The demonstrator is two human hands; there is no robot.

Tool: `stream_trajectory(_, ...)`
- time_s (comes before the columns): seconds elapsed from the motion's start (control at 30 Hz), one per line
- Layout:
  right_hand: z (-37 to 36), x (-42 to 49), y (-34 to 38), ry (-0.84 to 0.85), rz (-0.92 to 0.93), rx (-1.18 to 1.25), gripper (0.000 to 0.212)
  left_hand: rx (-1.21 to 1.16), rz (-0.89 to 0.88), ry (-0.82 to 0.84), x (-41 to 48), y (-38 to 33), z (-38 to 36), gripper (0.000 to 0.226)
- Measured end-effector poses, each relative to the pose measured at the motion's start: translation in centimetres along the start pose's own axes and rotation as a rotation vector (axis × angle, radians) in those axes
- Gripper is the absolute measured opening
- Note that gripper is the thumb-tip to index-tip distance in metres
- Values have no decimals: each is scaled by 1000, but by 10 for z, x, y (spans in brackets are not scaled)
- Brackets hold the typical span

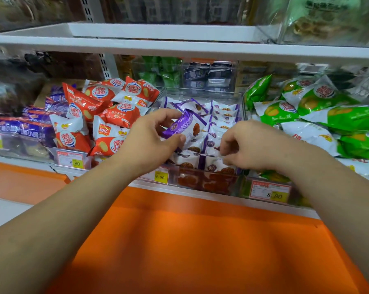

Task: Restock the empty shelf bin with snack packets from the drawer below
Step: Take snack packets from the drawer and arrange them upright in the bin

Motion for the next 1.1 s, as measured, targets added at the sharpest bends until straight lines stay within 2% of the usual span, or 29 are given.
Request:
stream_trajectory(0.13,-8,1,8,15,-25,-165,25,-16,4,29,-4,2,-7,42)
stream_trajectory(0.23,-13,6,13,-35,-24,-231,23,17,-24,-3,-9,-1,-6,43)
stream_trajectory(0.3,-14,5,8,4,-38,-171,25,18,-37,1,-11,0,-6,43)
stream_trajectory(0.4,-5,0,0,8,-42,65,20,38,-61,4,-12,-1,-7,42)
stream_trajectory(0.5,17,-4,-6,-145,-20,267,19,-31,-97,-16,-11,-3,-3,41)
stream_trajectory(0.6,33,-1,-16,-330,-76,368,21,-151,-94,-39,-8,-2,5,38)
stream_trajectory(0.67,29,7,-18,-432,-132,304,20,-203,-78,-30,-7,-2,6,38)
stream_trajectory(0.8,5,28,-11,-531,-142,156,13,-182,-41,9,-9,-5,-5,39)
stream_trajectory(0.9,6,26,-15,-633,-82,18,36,-177,-11,8,-7,-5,-10,33)
stream_trajectory(0.97,10,20,-15,-555,87,222,49,-182,12,8,-4,-7,-10,31)
stream_trajectory(1.0,12,17,-13,-436,150,381,53,-199,18,20,-1,-9,-10,32)
stream_trajectory(1.03,11,14,-9,-311,191,522,55,-234,15,37,2,-12,-11,34)
stream_trajectory(1.1,11,9,-4,-183,235,681,48,-324,2,59,6,-17,-11,37)
Point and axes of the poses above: each hand's wrist, its own x-axis towards the middle knuckle, its own z-axis out of the back of the hand, y = z × x, the point moved 4 cm from there along x, towards the middle knuckle, and after that the axes turned 13 degrees about y, right-handed, at the moved point
